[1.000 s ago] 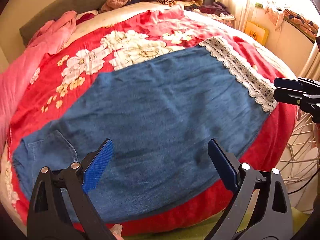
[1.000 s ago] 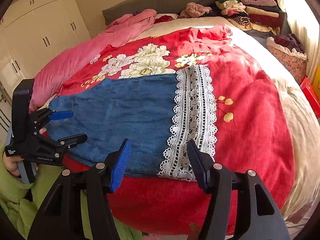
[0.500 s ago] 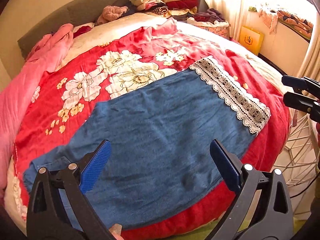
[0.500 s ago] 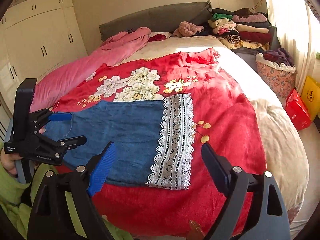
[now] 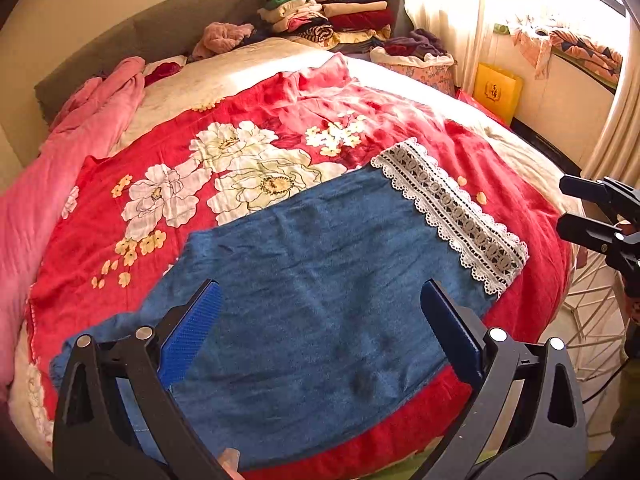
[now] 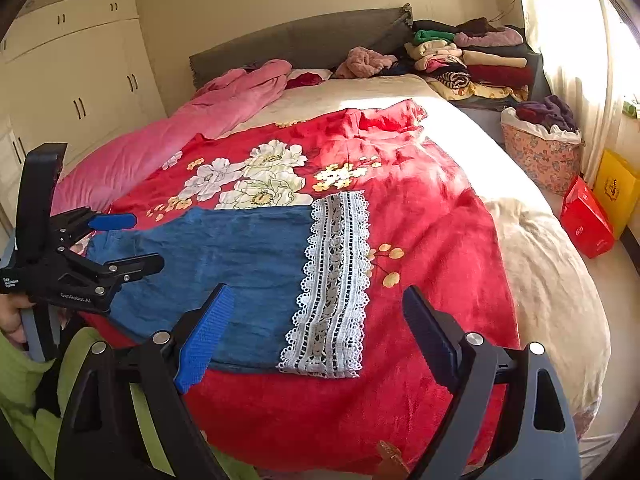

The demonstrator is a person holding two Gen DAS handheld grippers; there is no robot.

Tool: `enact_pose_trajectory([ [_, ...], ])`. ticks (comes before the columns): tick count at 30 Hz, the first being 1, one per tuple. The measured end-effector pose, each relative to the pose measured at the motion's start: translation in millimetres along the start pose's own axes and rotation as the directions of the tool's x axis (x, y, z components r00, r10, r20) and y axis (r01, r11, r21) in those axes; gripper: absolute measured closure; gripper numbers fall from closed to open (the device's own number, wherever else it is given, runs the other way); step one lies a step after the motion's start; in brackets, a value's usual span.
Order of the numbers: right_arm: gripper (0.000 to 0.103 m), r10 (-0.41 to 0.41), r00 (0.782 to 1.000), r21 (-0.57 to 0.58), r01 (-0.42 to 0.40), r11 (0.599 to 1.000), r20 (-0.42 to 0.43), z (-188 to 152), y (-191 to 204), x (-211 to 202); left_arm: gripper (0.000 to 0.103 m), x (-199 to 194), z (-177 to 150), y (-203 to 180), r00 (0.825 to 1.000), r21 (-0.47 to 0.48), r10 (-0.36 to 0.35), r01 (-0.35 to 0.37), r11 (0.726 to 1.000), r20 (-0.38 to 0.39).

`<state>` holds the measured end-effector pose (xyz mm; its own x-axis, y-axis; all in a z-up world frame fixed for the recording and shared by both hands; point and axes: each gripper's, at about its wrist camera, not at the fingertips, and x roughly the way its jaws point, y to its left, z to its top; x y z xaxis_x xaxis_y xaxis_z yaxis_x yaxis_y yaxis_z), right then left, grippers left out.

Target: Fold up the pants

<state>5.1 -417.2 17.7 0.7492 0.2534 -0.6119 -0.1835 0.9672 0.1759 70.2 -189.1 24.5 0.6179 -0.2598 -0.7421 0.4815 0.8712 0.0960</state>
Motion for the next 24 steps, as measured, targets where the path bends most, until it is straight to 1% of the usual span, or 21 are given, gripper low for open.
enact_pose_trajectory([
  [2, 0.017, -0.004, 1.000, 0.001, 0.004, 1.000, 0.003, 0, -1, -1, 0.010, -5, 2, 2, 1.000, -0.007, -0.003, 0.003, 1.000, 0.013],
  [6, 0.017, -0.010, 1.000, 0.001, 0.010, 1.000, 0.006, -1, 0, -4, 0.010, -17, 8, 9, 0.998, -0.037, -0.012, 0.015, 0.999, 0.064],
  [10, 0.017, -0.030, 1.000, 0.011, 0.030, 0.999, -0.008, -2, -1, -2, 0.010, -20, 14, 18, 0.997, -0.058, -0.005, 0.010, 0.998, 0.080],
  [14, 0.017, -0.038, 0.998, 0.024, 0.039, 0.999, -0.042, -4, -4, 8, 0.010, -16, 21, 27, 0.997, -0.073, 0.000, 0.006, 0.997, 0.079],
  [18, 0.017, -0.039, 0.997, 0.012, 0.040, 0.999, -0.070, -5, 1, 17, 0.010, -7, 28, 33, 0.998, -0.085, -0.007, 0.013, 0.996, 0.067],
  [24, 0.017, -0.032, 0.995, -0.001, 0.032, 0.999, -0.092, -6, 5, 29, 0.010, 13, 42, 35, 0.999, -0.070, -0.011, 0.014, 0.997, 0.044],
])
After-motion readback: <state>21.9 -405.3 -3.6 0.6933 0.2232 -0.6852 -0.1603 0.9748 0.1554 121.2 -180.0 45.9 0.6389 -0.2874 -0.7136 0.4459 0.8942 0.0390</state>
